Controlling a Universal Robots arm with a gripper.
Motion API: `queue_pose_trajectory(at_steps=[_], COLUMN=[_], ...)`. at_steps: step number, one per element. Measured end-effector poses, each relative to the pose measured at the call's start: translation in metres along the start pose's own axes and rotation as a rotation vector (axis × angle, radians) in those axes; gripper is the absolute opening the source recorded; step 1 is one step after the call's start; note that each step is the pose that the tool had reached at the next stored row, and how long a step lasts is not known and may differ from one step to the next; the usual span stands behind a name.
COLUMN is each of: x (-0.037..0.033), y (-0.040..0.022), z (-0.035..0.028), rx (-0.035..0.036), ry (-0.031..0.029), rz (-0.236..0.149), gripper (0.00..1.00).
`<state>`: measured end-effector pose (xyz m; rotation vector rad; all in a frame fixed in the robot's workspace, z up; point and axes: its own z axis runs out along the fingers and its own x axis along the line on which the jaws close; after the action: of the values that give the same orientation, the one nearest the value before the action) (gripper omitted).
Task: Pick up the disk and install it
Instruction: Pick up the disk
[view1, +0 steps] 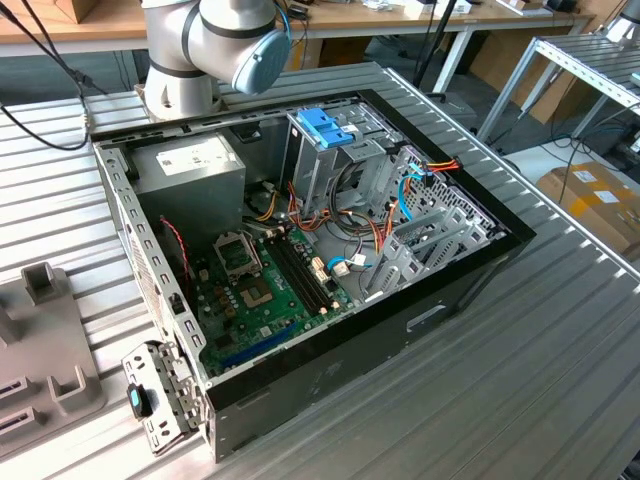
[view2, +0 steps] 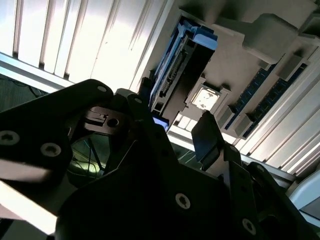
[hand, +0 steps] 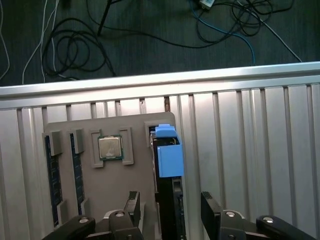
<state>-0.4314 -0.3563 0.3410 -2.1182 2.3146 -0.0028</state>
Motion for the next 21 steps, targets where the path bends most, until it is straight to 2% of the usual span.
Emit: queue_pose_trajectory(at_steps=[2,8,17,21], x=[0.0,0.0,0.0,0.0], y=[0.0002,0.0003,0.0005,0.0005], z=[0.008,0.0198,0.0408,0.0409], rx=[0.0,0.0,0.0001,-0.0001], ry=[0.0,0.0,0.0,0.0002], rz=[0.0,-0.001,-0.003,-0.003], gripper=[0.6,0.6,0.6,0.6])
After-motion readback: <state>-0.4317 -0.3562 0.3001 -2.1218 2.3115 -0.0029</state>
